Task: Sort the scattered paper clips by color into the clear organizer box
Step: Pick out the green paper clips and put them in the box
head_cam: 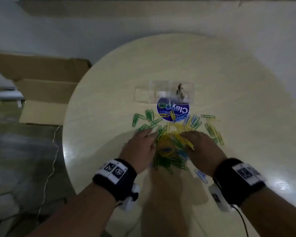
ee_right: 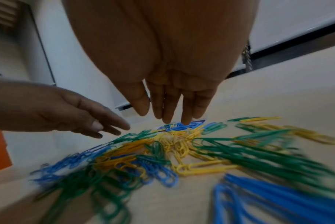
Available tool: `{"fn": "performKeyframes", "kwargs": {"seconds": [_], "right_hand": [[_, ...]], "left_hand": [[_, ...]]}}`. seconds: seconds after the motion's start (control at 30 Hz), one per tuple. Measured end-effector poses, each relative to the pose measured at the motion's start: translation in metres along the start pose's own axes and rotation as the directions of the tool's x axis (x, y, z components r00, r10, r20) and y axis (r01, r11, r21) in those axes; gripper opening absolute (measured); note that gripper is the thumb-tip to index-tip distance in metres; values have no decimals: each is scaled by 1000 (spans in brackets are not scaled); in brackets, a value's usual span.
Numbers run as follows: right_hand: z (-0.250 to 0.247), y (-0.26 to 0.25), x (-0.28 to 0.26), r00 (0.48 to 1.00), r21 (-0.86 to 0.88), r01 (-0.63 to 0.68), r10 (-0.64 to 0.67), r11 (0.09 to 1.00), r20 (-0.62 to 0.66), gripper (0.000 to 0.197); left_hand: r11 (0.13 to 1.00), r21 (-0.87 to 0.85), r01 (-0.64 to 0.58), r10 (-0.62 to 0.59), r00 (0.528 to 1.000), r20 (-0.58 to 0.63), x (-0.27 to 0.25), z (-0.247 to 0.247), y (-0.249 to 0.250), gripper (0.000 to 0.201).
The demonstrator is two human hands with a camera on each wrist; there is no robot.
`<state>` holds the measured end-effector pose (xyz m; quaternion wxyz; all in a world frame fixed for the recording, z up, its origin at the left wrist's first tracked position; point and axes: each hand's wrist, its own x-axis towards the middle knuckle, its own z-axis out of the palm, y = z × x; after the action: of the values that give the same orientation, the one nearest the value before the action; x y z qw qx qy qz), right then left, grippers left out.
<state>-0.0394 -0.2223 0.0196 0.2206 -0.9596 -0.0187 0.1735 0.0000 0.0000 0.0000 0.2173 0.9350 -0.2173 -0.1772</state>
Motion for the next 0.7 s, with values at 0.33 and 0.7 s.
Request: {"fn": "performKeyframes", "kwargs": {"seconds": [0.33,0.7], "right_hand": [[22,11,86,975,-278,190,-149,941,162,71],[1,38,75,967,-142,48,-81,989,-240,38]], "left_hand": [[965,262,5,-29,996,88,23,19,-21,63],[997,62,51,-30,953,-302,36,-20,-71,22]]}}
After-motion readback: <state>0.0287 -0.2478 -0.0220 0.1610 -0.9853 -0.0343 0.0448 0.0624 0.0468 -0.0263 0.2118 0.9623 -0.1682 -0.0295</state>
